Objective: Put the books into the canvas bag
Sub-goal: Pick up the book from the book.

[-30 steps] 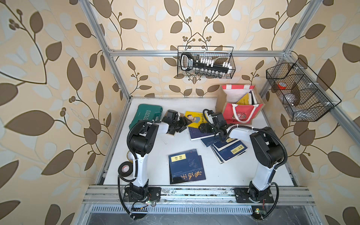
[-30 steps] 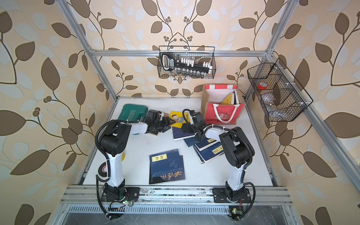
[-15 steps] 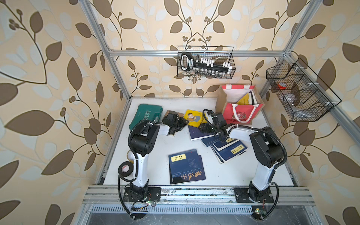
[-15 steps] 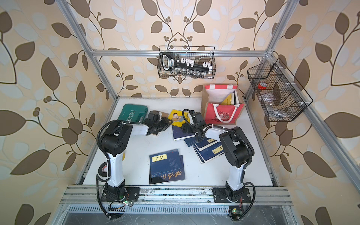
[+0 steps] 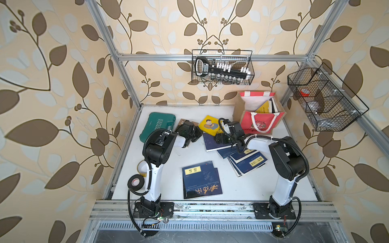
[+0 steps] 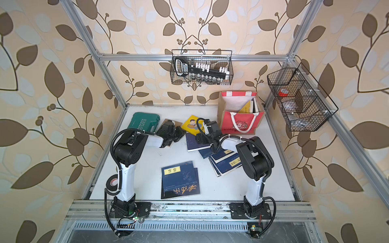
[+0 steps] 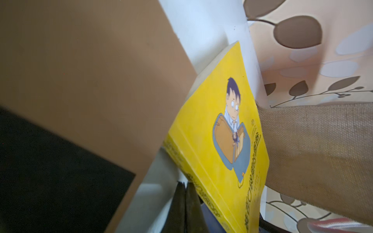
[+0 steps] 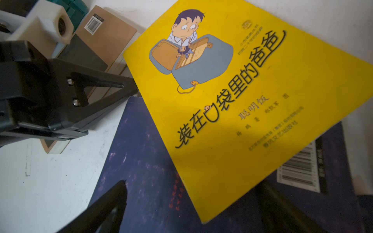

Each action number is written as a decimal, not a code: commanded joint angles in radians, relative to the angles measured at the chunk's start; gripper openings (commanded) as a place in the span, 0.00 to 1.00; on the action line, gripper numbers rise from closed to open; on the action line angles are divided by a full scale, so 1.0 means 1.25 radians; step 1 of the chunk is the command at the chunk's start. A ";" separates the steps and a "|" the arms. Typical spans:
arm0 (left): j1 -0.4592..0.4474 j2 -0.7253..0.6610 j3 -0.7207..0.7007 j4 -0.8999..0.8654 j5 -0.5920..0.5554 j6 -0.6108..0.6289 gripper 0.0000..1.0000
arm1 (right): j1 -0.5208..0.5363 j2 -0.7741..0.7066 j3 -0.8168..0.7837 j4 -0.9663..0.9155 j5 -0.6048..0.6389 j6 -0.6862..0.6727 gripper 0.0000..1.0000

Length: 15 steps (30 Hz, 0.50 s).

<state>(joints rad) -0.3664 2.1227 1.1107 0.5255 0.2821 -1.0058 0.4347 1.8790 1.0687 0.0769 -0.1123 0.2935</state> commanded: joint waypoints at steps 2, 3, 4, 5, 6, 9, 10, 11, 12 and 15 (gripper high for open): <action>-0.008 -0.019 -0.021 -0.033 -0.020 0.013 0.00 | 0.007 0.013 -0.008 -0.053 -0.026 0.003 0.98; -0.008 -0.025 -0.027 -0.035 -0.021 0.014 0.02 | 0.006 0.004 -0.005 -0.056 -0.026 0.002 0.98; -0.008 -0.030 -0.030 -0.035 -0.021 0.015 0.04 | 0.007 -0.006 -0.005 -0.058 -0.025 0.001 0.98; -0.008 -0.036 -0.034 -0.036 -0.021 0.017 0.08 | 0.007 -0.019 -0.003 -0.058 -0.024 -0.002 0.98; -0.008 -0.042 -0.037 -0.038 -0.020 0.017 0.17 | 0.009 -0.030 0.002 -0.062 -0.021 -0.005 0.98; -0.008 -0.057 -0.046 -0.044 -0.019 0.016 0.46 | 0.013 -0.048 0.037 -0.094 -0.019 -0.013 0.98; -0.007 -0.060 -0.049 -0.047 -0.020 0.017 0.54 | 0.012 -0.048 0.052 -0.104 -0.019 -0.015 0.98; -0.006 -0.063 -0.049 -0.050 -0.021 0.017 0.60 | 0.013 -0.048 0.071 -0.115 -0.019 -0.016 0.98; -0.006 -0.062 -0.047 -0.054 -0.021 0.017 0.65 | 0.014 -0.042 0.094 -0.134 -0.018 -0.018 0.98; -0.001 -0.051 -0.031 -0.061 -0.011 0.017 0.70 | 0.014 -0.014 0.159 -0.167 -0.013 -0.019 0.98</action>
<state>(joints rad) -0.3672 2.0617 1.0767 0.5392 0.2810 -0.9962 0.4480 1.8526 1.1919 -0.0738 -0.1238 0.2859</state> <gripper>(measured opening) 0.698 0.983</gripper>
